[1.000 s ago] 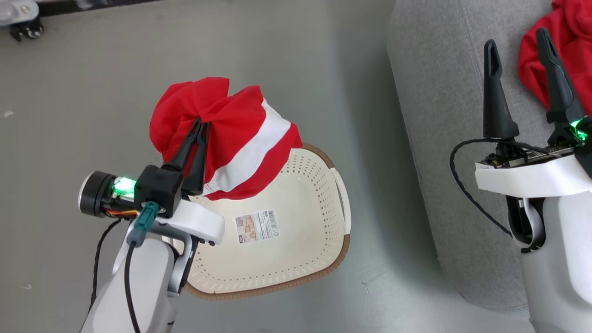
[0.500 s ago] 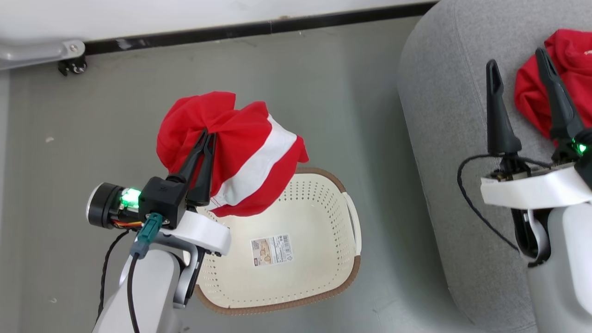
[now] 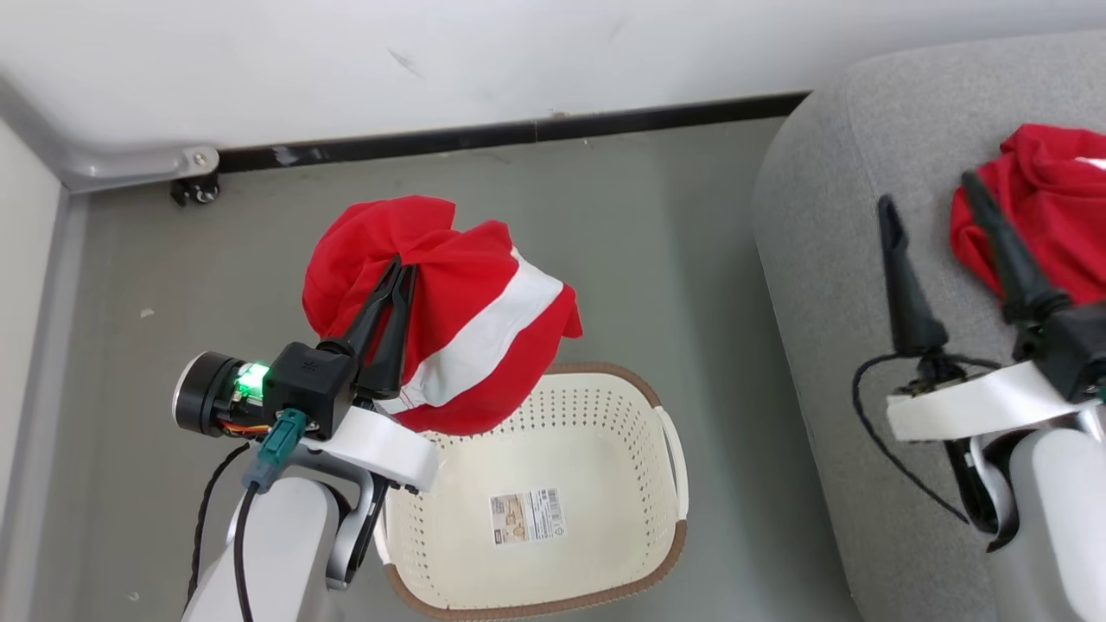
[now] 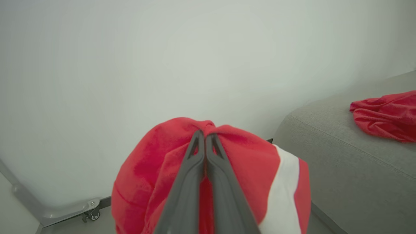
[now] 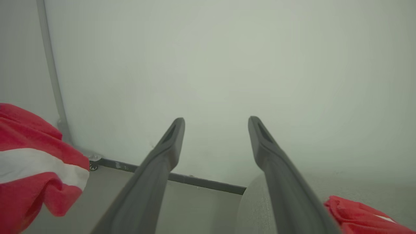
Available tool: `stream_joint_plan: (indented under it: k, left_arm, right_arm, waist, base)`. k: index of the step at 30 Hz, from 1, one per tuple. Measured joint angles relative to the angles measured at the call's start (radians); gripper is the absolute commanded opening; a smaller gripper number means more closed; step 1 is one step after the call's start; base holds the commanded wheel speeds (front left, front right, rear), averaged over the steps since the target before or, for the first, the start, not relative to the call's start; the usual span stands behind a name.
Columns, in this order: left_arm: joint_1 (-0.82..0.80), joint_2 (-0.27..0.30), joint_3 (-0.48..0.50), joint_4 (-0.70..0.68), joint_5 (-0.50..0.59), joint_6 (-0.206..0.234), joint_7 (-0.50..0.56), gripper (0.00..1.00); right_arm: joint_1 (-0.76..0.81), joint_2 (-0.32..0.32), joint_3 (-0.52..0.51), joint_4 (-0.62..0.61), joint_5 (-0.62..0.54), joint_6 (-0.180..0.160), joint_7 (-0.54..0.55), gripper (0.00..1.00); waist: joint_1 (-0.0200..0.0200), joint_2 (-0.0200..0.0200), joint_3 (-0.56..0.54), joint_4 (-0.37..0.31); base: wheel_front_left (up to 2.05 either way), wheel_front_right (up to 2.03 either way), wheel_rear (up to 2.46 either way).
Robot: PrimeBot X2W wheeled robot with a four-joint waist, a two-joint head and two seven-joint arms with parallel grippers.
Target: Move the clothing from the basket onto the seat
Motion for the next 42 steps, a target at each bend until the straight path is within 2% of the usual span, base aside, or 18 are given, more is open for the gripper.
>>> stream_joint_plan:
  k: [9,20,32,42]
  left_arm:
    - [0.000,0.005,-0.008,-0.005,-0.006,-0.034,0.000,0.00]
    - [-0.001,0.008,-0.035,-0.001,-0.009,-0.081,0.000,0.00]
    - [-0.001,0.002,-0.066,0.009,-0.009,-0.106,0.000,0.00]
    - [-0.002,-0.004,-0.094,0.007,-0.008,-0.119,0.000,0.00]
  right_arm:
    - [0.026,-0.030,0.082,0.006,-0.002,0.000,0.036,1.00]
    - [0.061,-0.088,0.271,0.004,0.049,0.000,0.097,1.00]
    - [0.055,-0.179,0.556,-0.028,0.214,0.001,0.188,1.00]
    - [-0.032,-0.250,0.622,-0.038,0.318,0.000,0.231,1.00]
  waist:
    - [-0.0001,0.0000,-0.063,0.018]
    - [0.0000,0.0000,-0.150,0.038]
    - [-0.0001,0.0000,-0.225,0.041]
    - [-0.0001,0.0000,-0.258,0.046]
  base:
    - [0.00,0.00,0.00]
    - [0.00,0.00,0.00]
    - [0.00,0.00,0.00]
    - [0.00,0.00,0.00]
